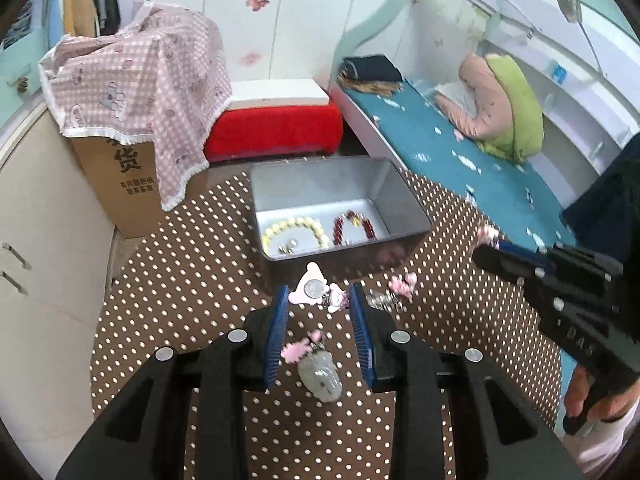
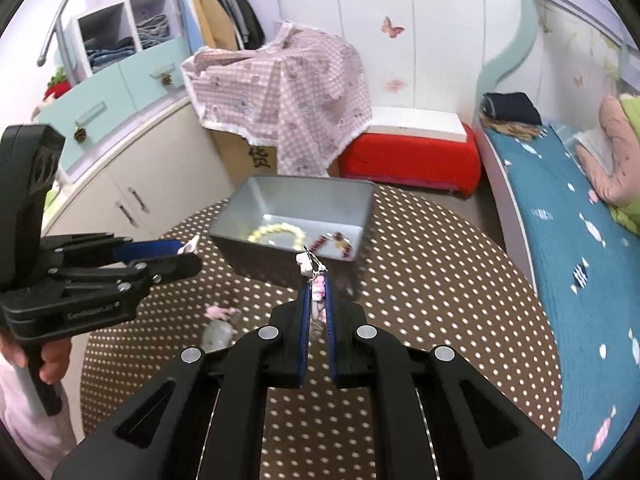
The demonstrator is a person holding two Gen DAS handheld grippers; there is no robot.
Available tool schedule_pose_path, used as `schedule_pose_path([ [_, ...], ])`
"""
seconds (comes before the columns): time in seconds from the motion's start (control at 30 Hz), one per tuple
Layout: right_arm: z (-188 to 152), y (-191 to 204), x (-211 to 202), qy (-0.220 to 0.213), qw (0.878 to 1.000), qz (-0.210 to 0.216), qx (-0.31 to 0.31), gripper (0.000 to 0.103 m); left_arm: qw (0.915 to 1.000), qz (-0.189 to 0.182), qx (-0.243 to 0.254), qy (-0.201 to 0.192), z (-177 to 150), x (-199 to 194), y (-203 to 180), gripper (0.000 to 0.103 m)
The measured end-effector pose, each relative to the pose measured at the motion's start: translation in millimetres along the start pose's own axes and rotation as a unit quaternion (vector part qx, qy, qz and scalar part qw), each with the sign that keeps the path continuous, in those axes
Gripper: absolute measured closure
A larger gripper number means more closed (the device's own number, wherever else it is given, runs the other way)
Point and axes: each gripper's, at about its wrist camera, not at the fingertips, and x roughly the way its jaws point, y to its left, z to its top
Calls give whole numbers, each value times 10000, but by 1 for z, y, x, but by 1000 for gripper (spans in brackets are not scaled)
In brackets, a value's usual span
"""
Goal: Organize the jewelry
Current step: 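Carry the pink charm over the grey box with the right tool, then open the right tool to drop the pink charm into the box, then move both open tools back over the remaining charms and jade pendant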
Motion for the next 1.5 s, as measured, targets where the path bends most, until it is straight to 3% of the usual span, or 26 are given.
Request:
schedule_pose_path([
  [0.27, 23, 15, 6, -102, 9998, 170, 63, 95, 9995, 44, -276, -114, 19, 3, 18, 74],
  [0.67, 60, 4, 40, -25, 9996, 131, 266, 95, 9997, -72, -229, -86, 49, 29, 21, 74],
  [0.93, 62, -7, 63, 177, 9993, 125, 295, 93, 9998, -168, -92, 56, 56, 46, 17, 74],
  [1.03, 63, -6, 64, 135, 9994, 145, 277, 93, 10000, 65, -56, 30, 57, 49, 16, 72],
  [1.07, 63, -6, 64, 162, 9994, 135, 259, 92, 9999, 90, -93, 30, 57, 50, 17, 63],
  [1.1, 63, -6, 66, 224, 9993, 103, 279, 85, 9999, 55, -142, 43, 57, 51, 19, 55],
  [1.13, 63, -8, 66, 251, 9991, 67, 342, 56, 9998, 25, -200, 50, 57, 52, 21, 44],
  [1.2, 61, -14, 62, 132, 9986, -93, 510, 20, 9995, 152, -278, 55, 57, 53, 26, 44],
  [1.5, 57, -33, 49, 19, 9972, -255, 698, 20, 9993, 188, -322, 85, 54, 49, 30, 44],
])
